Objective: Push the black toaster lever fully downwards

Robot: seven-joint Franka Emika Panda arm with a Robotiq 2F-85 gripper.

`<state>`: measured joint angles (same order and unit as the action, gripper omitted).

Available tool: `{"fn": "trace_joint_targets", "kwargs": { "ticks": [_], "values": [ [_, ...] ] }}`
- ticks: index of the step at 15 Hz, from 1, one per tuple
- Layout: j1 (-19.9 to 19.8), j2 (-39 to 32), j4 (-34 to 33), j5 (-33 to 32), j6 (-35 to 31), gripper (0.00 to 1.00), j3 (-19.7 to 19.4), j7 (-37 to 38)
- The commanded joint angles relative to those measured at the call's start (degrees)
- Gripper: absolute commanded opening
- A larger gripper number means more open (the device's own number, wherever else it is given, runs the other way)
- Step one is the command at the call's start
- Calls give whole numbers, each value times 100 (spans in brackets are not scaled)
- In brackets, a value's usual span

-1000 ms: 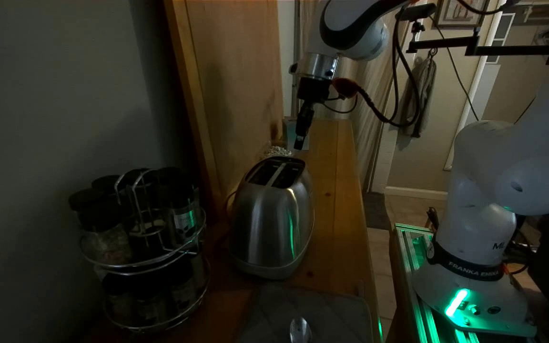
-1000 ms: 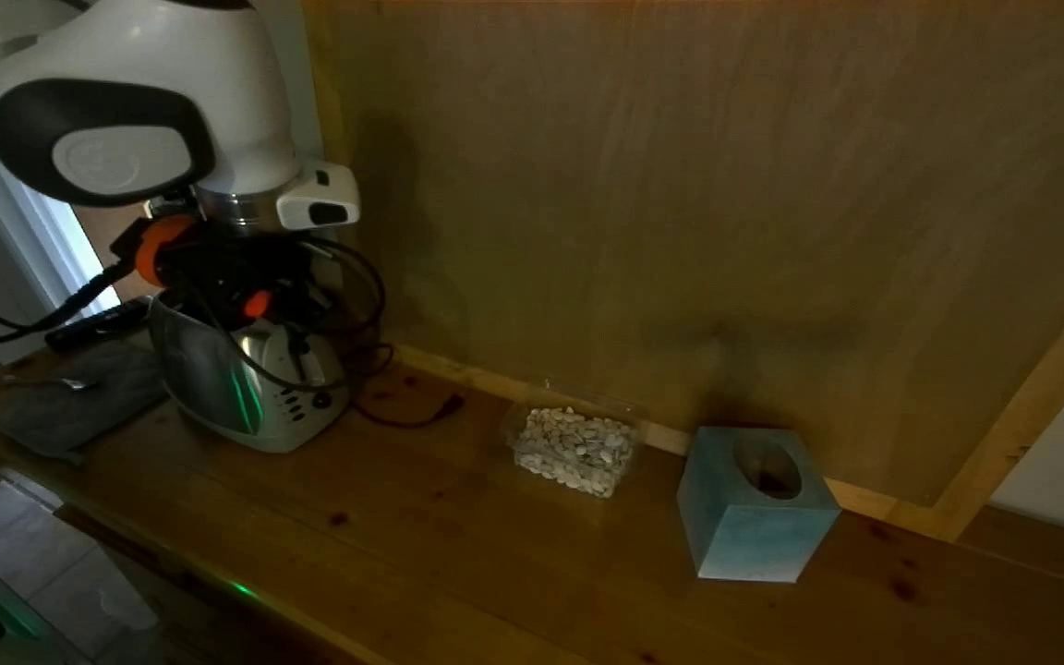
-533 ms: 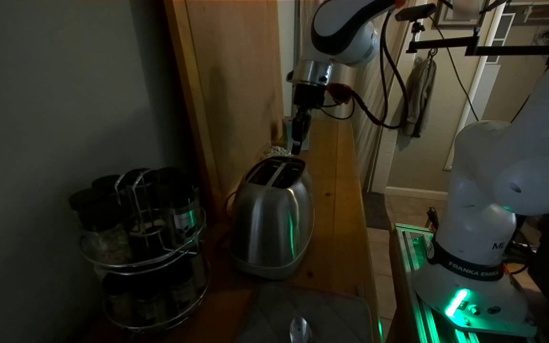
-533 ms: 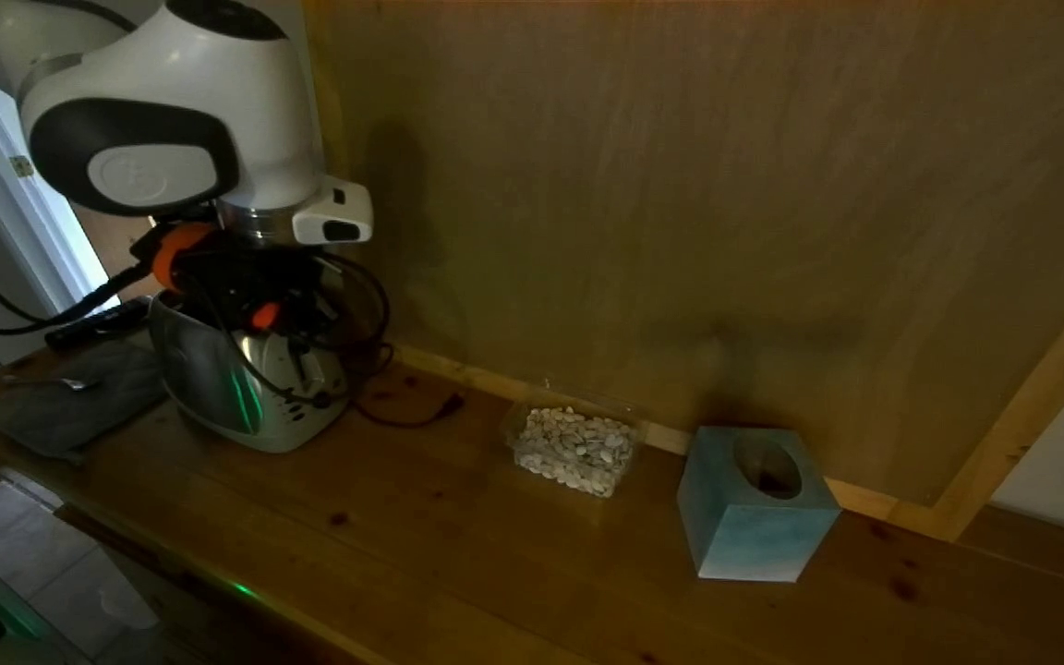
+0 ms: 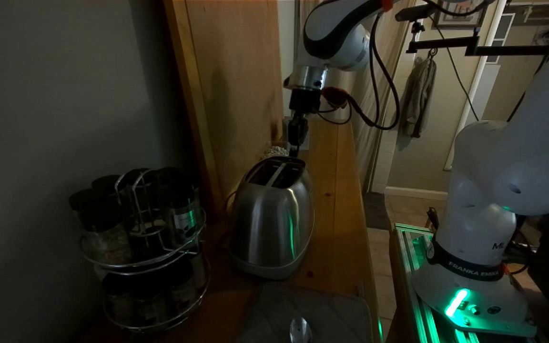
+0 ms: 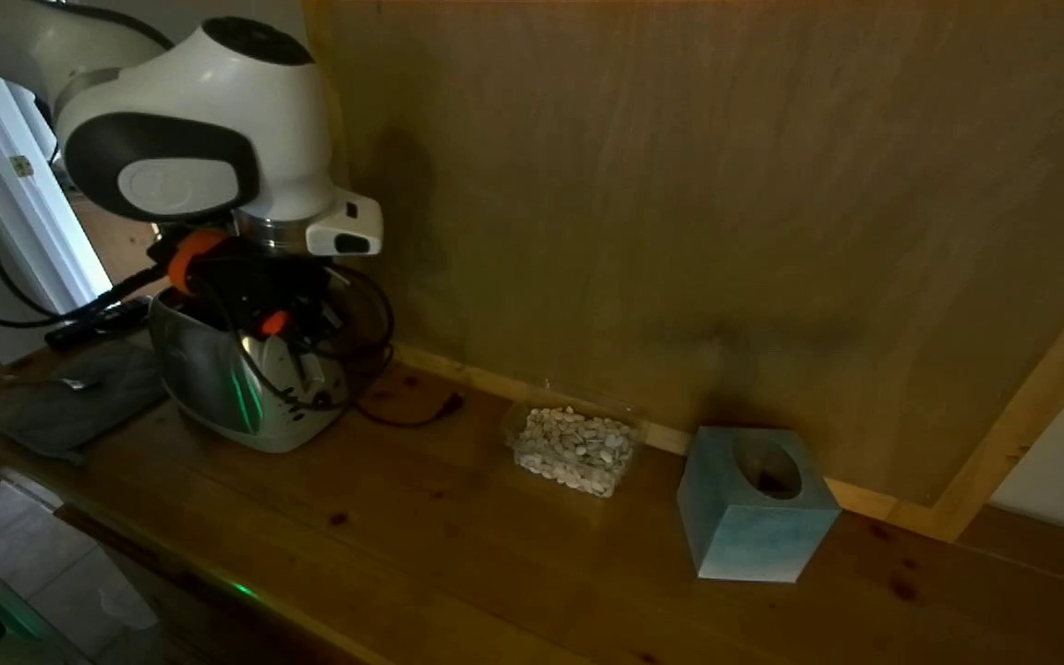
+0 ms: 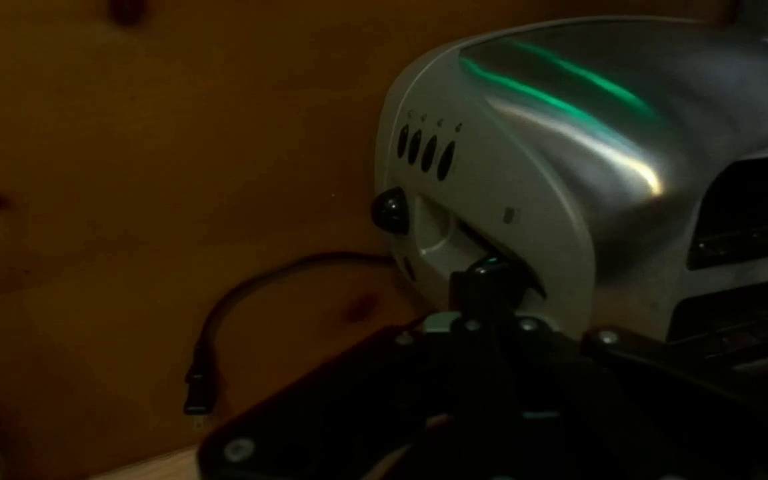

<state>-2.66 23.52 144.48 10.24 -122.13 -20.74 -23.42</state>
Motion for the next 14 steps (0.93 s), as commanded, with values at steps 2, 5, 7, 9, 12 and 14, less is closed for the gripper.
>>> {"fn": "trace_joint_targets", "kwargs": {
  "ticks": [2,5,7,9,12,14],
  "values": [
    [-118,-317,-179,181,212,0,105,-45],
    [-138,-395,-204,185,243,0,120,-47],
    [-143,-433,-225,216,290,0,124,-71],
    [-146,-489,-216,278,311,0,109,-98],
    [-170,-551,-172,386,280,0,81,-177],
    [-196,-592,-140,475,258,0,60,-261]
  ]
}}
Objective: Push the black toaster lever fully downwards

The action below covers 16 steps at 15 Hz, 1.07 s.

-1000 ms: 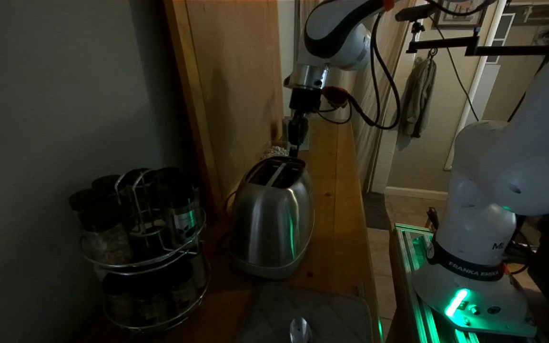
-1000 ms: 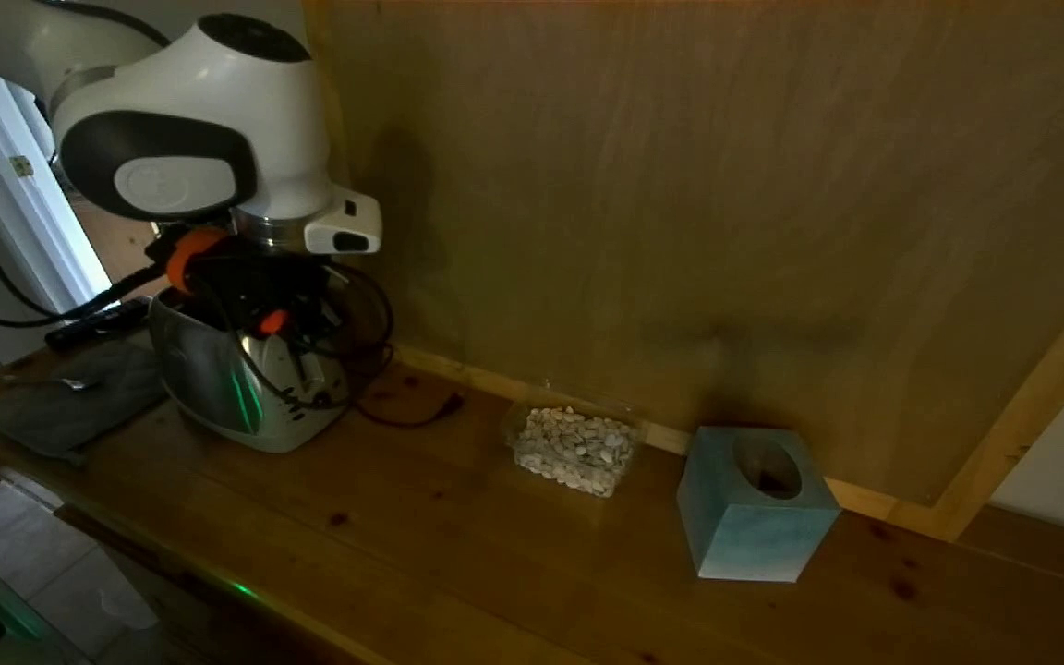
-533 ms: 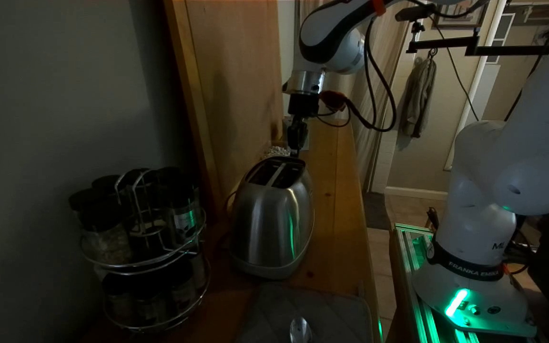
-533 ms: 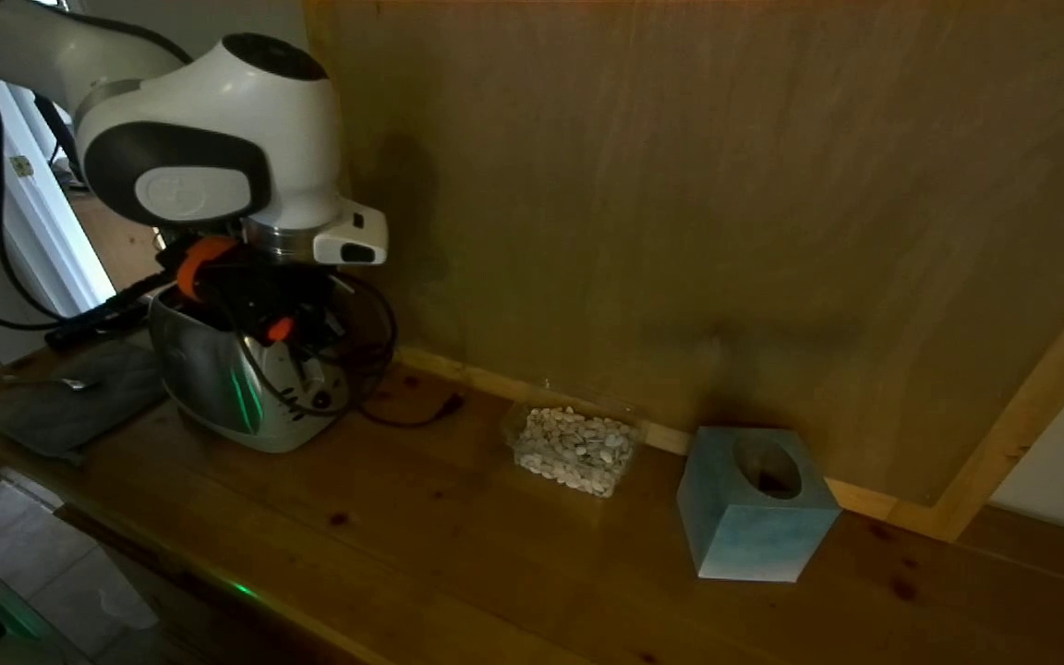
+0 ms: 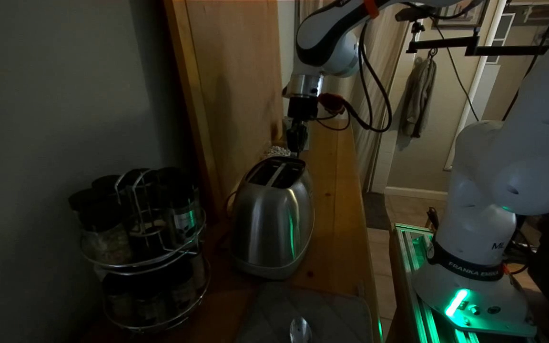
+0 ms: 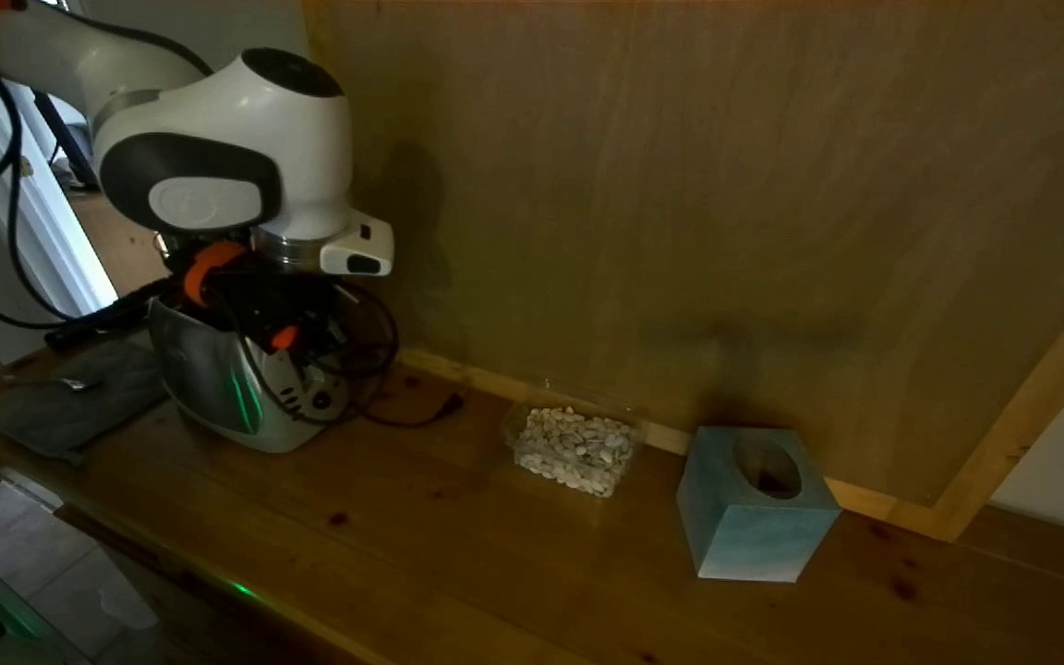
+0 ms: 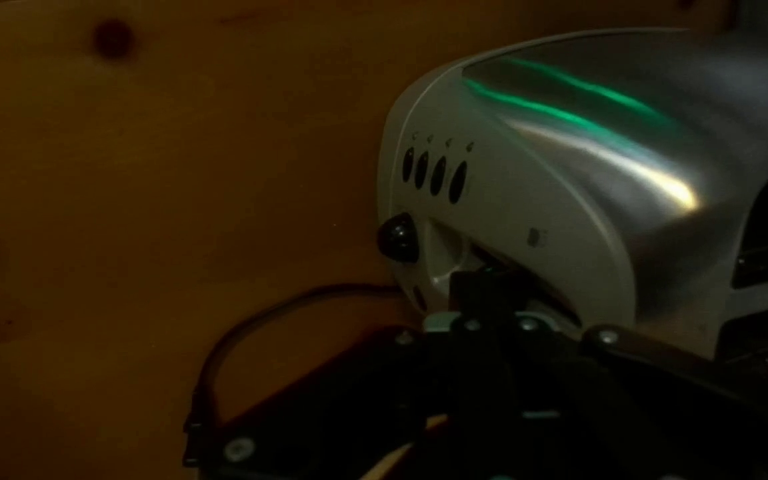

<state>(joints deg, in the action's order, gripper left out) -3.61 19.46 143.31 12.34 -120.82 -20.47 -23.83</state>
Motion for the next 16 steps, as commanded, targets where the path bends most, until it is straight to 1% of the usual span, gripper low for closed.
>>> {"fn": "trace_joint_targets", "kwargs": {
  "ticks": [1,16],
  "values": [
    [-116,-207,-3,301,108,0,27,-270],
    [-302,-615,53,882,-23,0,-98,-1057]
  ]
}}
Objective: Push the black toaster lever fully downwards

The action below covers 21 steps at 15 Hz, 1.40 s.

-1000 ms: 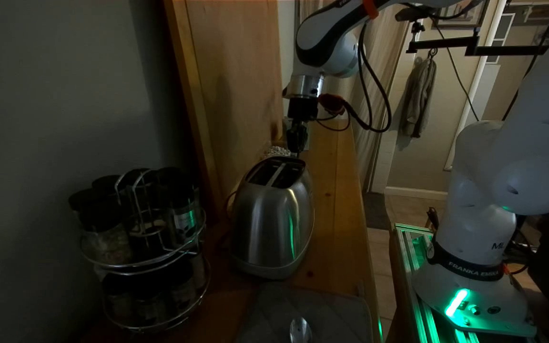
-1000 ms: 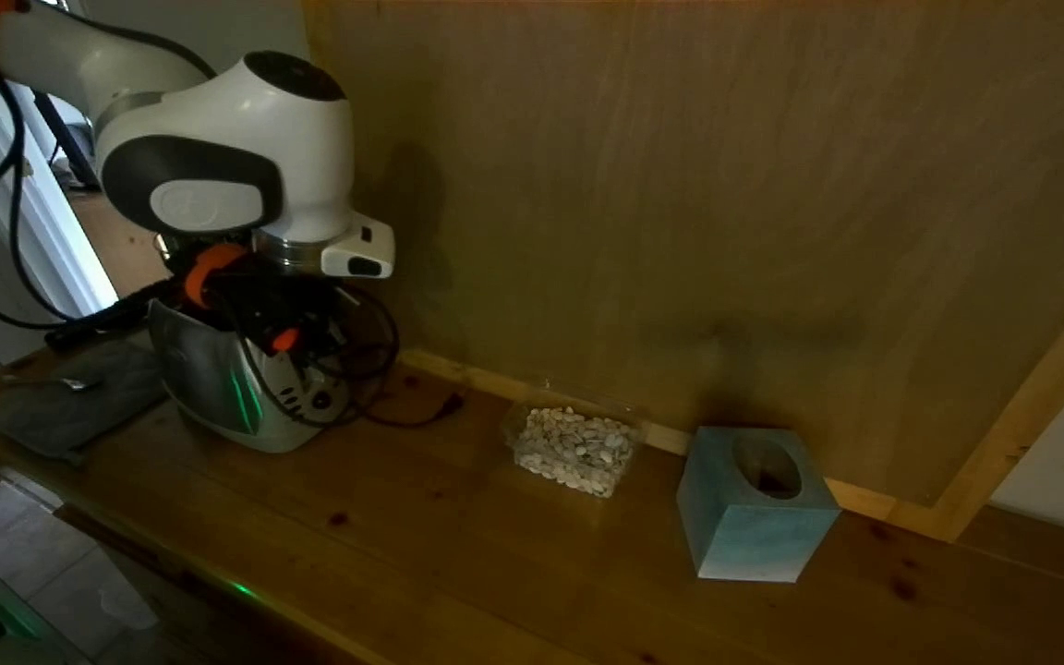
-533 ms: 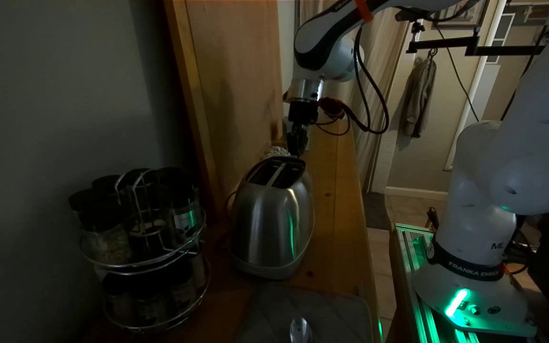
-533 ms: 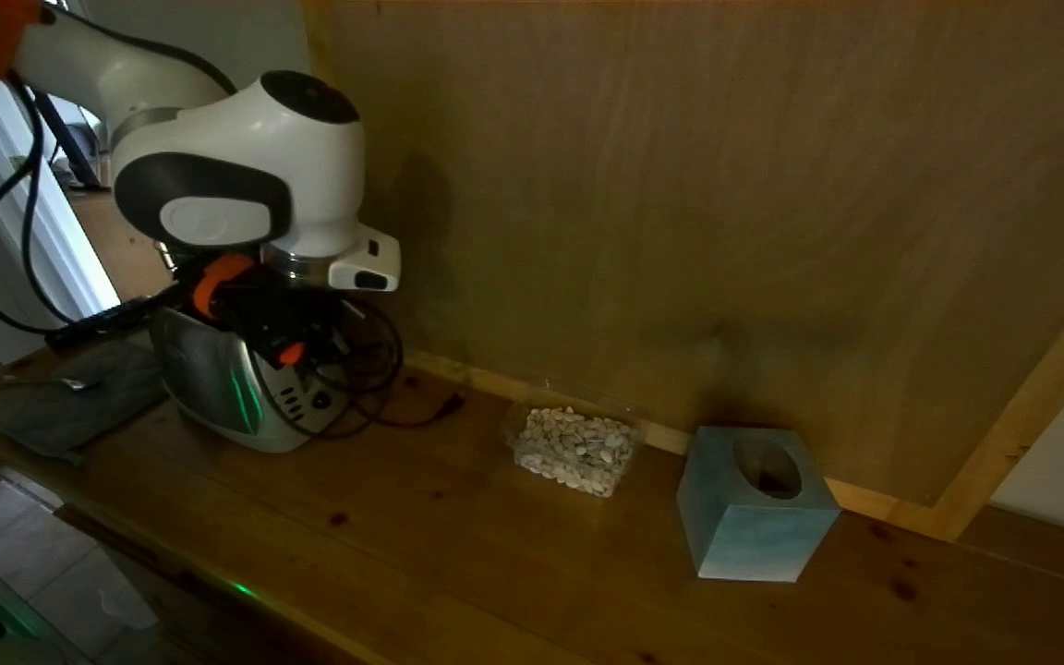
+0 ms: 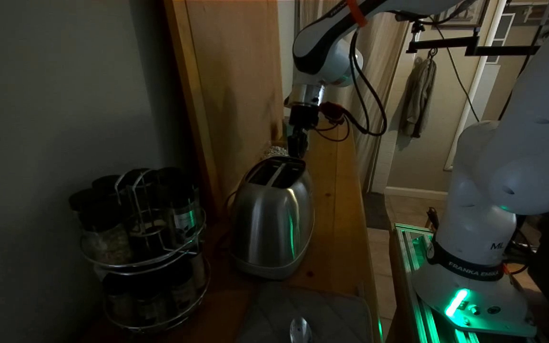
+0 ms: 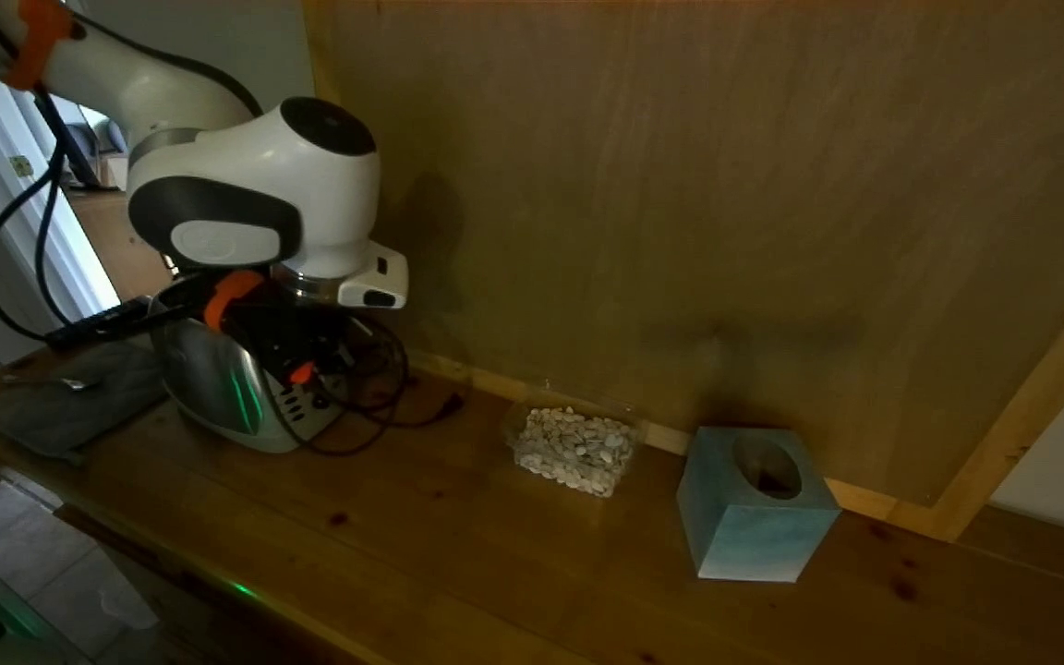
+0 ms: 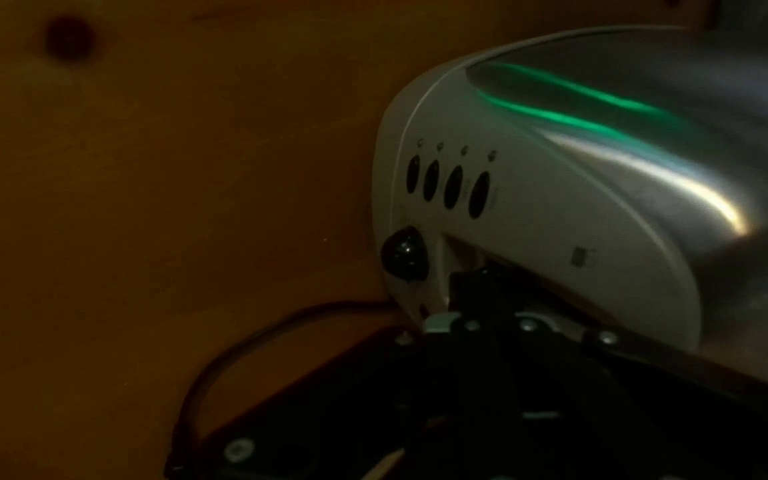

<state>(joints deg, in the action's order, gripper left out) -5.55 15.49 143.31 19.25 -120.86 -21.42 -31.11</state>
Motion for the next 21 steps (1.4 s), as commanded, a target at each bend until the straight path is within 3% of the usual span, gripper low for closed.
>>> {"fn": "trace_joint_targets", "kwargs": {
  "ticks": [1,21],
  "values": [
    [-123,-243,49,227,-17,0,-6,-375],
    [-337,-555,145,393,-268,0,14,-873]
  ]
}}
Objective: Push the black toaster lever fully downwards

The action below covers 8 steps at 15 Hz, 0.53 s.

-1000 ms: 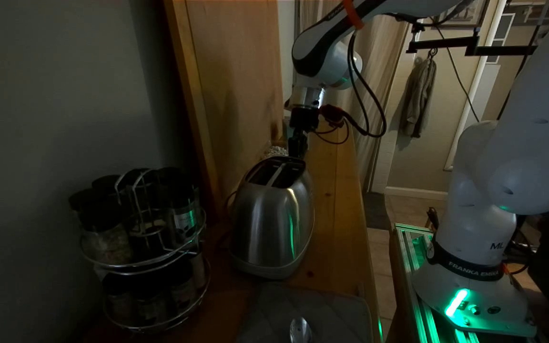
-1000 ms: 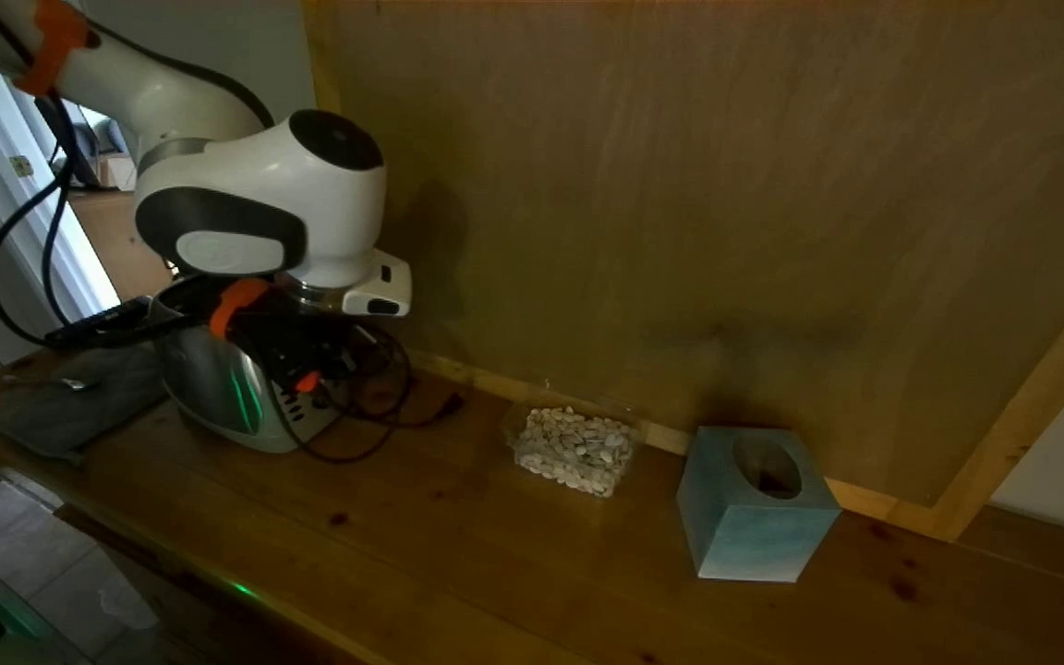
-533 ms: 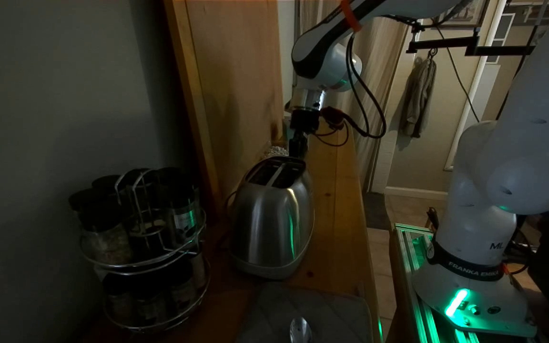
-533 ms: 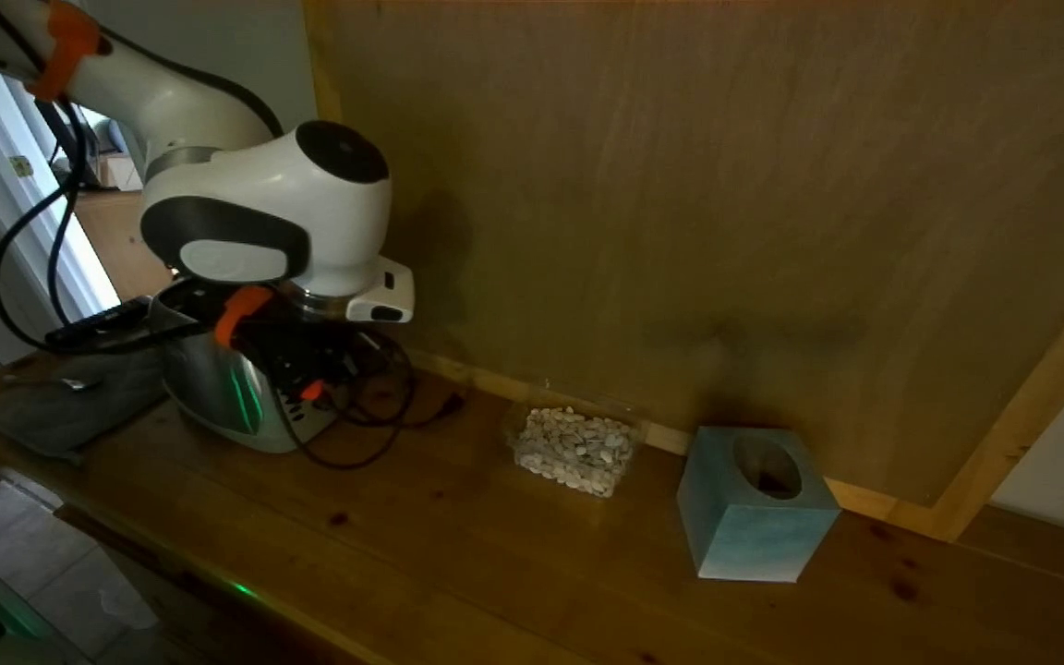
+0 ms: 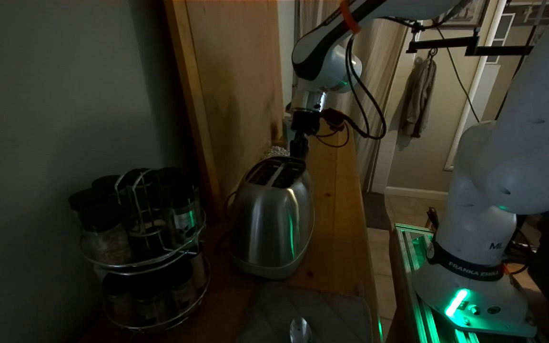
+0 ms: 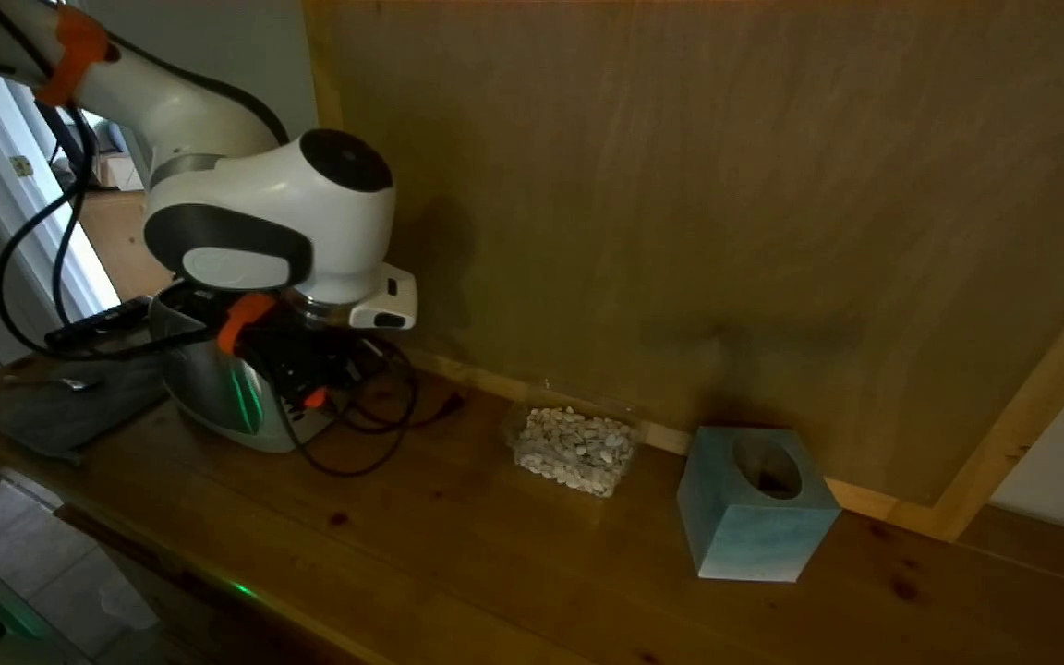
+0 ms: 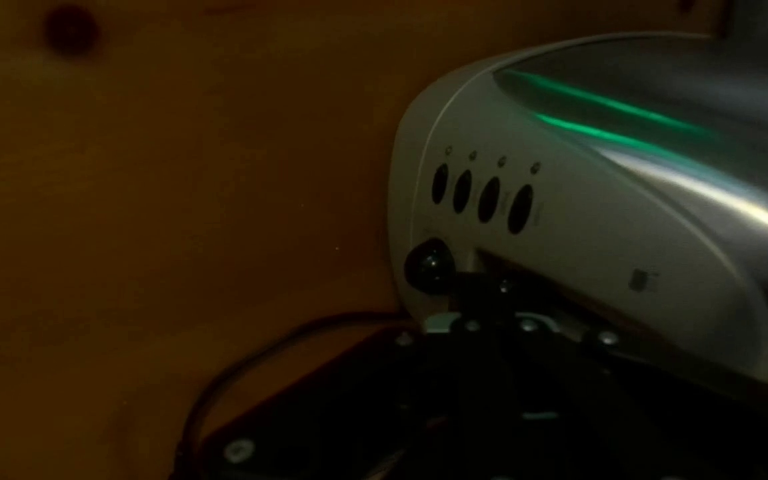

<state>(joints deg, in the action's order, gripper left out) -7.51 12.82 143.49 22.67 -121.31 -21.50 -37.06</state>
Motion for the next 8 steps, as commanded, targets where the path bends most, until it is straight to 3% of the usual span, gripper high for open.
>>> {"fn": "trace_joint_targets", "kwargs": {
  "ticks": [1,8],
  "values": [
    [-175,-338,161,53,-260,0,23,-312],
    [-347,-537,230,31,-364,0,124,-450]
  ]
}}
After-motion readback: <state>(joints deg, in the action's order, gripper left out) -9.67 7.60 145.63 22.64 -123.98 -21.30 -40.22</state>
